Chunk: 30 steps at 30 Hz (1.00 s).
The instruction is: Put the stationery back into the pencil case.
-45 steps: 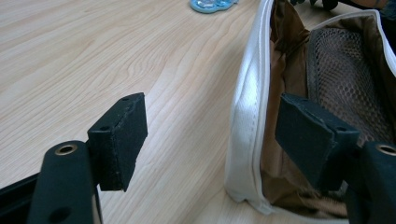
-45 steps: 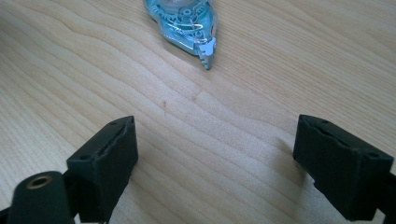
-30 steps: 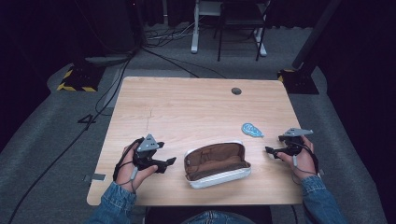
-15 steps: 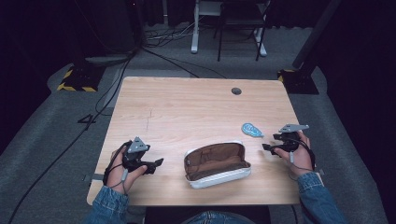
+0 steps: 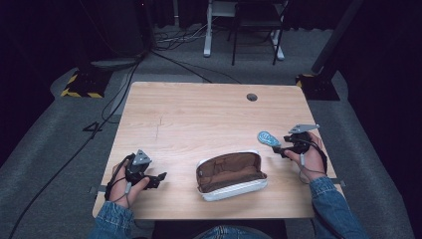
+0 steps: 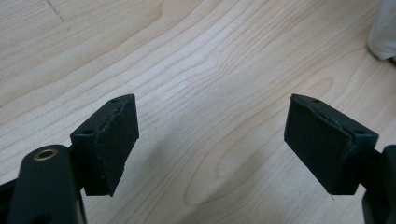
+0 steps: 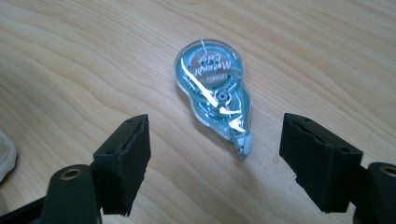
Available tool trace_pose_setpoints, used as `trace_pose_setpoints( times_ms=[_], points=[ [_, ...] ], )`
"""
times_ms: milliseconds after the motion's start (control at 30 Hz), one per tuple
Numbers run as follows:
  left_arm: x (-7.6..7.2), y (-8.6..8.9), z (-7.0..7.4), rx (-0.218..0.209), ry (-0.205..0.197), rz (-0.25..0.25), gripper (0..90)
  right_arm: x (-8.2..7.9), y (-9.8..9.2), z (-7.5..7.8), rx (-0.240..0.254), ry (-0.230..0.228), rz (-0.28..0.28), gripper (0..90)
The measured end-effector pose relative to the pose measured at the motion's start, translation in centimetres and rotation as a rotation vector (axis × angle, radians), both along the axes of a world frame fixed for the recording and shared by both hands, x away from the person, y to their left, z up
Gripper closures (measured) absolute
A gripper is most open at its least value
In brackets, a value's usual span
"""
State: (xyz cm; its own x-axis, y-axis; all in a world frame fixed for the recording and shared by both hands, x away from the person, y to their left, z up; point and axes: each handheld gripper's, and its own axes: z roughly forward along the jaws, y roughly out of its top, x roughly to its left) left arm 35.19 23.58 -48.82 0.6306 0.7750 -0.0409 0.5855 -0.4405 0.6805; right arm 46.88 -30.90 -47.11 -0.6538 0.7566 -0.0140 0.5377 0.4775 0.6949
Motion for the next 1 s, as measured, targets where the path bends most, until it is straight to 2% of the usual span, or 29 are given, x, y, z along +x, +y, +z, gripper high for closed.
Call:
trace_pose_setpoints(
  times_ms=[133,233,300,367,400,533,600,800,1000],
  points=[
    [0.3,0.1,-0.5,0.011,0.009,0.027,18.2,1.1,0.4,0.0,0.001,0.012,-0.006,24.7],
    [0.4,0.1,-0.8,0.020,0.012,0.019,18.1,1.9,0.8,-0.3,-0.009,0.031,-0.010,24.5],
    [0.5,0.1,-0.9,0.024,0.003,0.017,17.9,2.3,1.0,-0.5,-0.008,0.034,-0.011,24.7],
    [0.5,0.2,-1.1,0.025,0.012,0.012,17.6,2.7,1.3,-0.6,-0.009,0.033,-0.004,25.3],
    [0.6,0.1,-1.3,0.029,-0.004,0.007,16.9,2.8,1.5,-0.6,-0.010,0.029,0.000,25.8],
    [0.6,0.1,-1.3,0.026,-0.002,0.008,15.8,3.1,2.3,-0.8,-0.020,0.030,0.023,30.4],
    [0.7,0.1,-1.5,0.015,-0.015,0.007,15.1,3.3,2.5,-1.0,-0.028,0.030,0.032,33.1],
    [0.7,0.0,-1.6,0.014,-0.023,0.013,14.4,3.6,2.5,-1.2,-0.033,0.021,0.036,36.1],
    [0.7,0.0,-1.6,0.017,-0.025,0.011,14.4,3.9,2.6,-1.7,-0.031,0.034,0.045,40.0]
  ],
)
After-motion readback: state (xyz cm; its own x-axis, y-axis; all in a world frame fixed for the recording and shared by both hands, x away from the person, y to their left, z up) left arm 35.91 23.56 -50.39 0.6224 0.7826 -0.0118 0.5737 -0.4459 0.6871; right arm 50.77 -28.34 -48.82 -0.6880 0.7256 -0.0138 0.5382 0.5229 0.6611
